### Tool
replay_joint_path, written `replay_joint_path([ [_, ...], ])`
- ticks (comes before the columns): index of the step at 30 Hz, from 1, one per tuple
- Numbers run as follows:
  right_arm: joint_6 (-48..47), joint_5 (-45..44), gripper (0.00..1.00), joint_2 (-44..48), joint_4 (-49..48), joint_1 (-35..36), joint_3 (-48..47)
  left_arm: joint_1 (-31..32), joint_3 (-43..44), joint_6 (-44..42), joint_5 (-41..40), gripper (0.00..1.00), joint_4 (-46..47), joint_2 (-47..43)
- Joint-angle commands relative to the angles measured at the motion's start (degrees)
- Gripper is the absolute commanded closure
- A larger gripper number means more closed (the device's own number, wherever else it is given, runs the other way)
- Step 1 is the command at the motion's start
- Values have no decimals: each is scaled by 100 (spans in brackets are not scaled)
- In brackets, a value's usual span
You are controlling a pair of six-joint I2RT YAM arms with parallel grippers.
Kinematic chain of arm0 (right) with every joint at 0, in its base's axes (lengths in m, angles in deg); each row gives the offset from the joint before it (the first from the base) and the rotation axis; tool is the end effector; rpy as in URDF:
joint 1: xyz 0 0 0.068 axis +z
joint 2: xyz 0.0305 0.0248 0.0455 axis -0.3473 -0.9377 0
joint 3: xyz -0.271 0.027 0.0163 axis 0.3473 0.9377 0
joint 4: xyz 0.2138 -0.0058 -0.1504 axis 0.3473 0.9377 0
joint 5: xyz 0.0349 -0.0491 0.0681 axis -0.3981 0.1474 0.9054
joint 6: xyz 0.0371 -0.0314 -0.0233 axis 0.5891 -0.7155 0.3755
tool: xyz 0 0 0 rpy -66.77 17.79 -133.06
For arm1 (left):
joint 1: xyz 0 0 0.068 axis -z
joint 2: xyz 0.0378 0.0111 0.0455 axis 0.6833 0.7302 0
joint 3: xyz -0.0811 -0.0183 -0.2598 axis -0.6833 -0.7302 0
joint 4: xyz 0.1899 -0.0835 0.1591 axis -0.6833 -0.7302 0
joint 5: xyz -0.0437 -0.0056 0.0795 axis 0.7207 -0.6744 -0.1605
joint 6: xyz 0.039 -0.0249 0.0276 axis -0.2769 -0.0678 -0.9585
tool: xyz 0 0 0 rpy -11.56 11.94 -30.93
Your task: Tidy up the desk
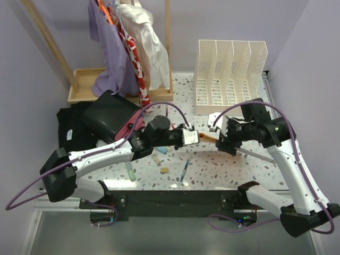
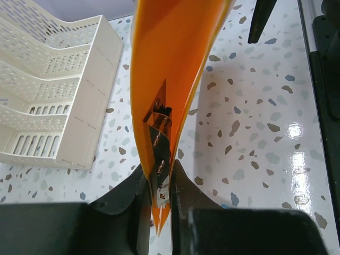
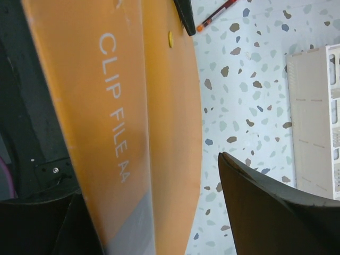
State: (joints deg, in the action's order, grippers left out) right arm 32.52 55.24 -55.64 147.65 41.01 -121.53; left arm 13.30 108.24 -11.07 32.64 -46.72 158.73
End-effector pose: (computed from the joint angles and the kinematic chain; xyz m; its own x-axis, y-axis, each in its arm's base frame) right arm 0.1465 0.0728 0.3755 -0.0711 -0.7595 -0.6466 -0.9532 0.2427 -0.1803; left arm 0.1674 -0.2727 0.2923 0.2362 0.3219 -0.9168 0.9432 0.1507 0.2959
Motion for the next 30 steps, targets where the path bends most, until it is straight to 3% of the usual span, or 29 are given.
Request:
replay_joint_path([
  [1, -68, -370, 33, -102, 307, 207, -352, 55, 554, 259, 51, 100, 28, 36],
  [6, 47, -643, 52, -252, 413, 550, -405, 99, 932, 417, -98, 100, -376, 159],
  [10, 143, -793, 98, -322, 457, 770, -493, 134, 1064, 505, -204, 100, -579, 151],
  [11, 213, -767, 100, -331, 465, 770, -554, 143, 1047, 514, -256, 100, -579, 133],
  [14, 362, -714, 100, -279, 466, 770, -712, 134, 986, 706, -458, 100, -465, -7],
  [15, 424, -723, 100, -244, 361, 770, -748, 143, 968, 786, -485, 93, -412, -60],
  [16, 538, -723, 100, -209, 291, 761, -800, 143, 907, 856, -581, 66, -273, -208],
  [18, 802, -880, 100, -147, 115, 770, -1046, 143, 836, 1032, -705, 35, -70, -524],
  [21, 1162, -1239, 100, -155, -157, 735, -1468, 134, 678, 1155, -1134, 17, 97, -1094],
  [26, 1628, -1917, 100, -129, -948, 647, -1855, 126, 424, 1427, -2066, 9, -244, -2203],
  [30, 2085, -2488, 100, -199, -1896, 621, -2101, 134, -200, 1568, -2436, 5, -595, -3650],
])
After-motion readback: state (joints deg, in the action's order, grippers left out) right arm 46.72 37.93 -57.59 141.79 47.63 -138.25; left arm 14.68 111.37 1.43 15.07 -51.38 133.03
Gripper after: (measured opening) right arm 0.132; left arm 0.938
